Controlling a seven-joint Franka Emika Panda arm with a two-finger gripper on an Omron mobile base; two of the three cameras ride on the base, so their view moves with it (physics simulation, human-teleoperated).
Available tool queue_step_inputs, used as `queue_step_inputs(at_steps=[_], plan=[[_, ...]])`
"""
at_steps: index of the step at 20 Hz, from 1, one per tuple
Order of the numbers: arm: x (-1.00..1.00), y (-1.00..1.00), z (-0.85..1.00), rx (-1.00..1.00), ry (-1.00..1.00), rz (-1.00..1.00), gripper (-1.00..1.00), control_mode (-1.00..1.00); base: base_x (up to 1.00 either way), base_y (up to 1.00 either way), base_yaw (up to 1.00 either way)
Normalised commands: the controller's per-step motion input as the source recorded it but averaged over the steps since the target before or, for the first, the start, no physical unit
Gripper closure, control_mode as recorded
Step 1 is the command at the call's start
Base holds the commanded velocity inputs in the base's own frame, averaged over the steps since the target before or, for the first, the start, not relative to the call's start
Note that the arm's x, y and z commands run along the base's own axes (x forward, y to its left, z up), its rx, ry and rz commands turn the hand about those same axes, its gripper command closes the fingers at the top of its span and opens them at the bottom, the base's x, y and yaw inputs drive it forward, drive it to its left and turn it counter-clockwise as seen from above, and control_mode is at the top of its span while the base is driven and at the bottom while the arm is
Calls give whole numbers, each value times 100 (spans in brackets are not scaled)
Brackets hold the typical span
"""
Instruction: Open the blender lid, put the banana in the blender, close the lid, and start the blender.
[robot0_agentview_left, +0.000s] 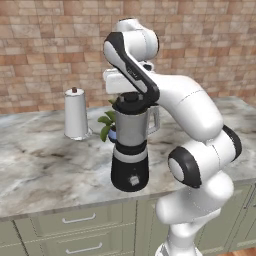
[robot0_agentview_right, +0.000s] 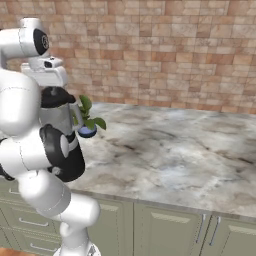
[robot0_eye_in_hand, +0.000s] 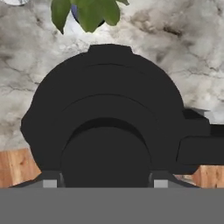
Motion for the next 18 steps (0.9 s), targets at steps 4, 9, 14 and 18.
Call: queue_step_inputs(at_steps=[4, 9, 14, 18], plan=[[-10, 1, 0, 0, 18, 0, 100, -100, 0, 0, 0], [0, 4, -34, 0, 14, 0, 100, -100, 0, 0, 0], [0, 7, -38, 0, 10, 0, 100, -100, 0, 0, 0], [0, 3, -15, 0, 9, 0, 100, -100, 0, 0, 0]])
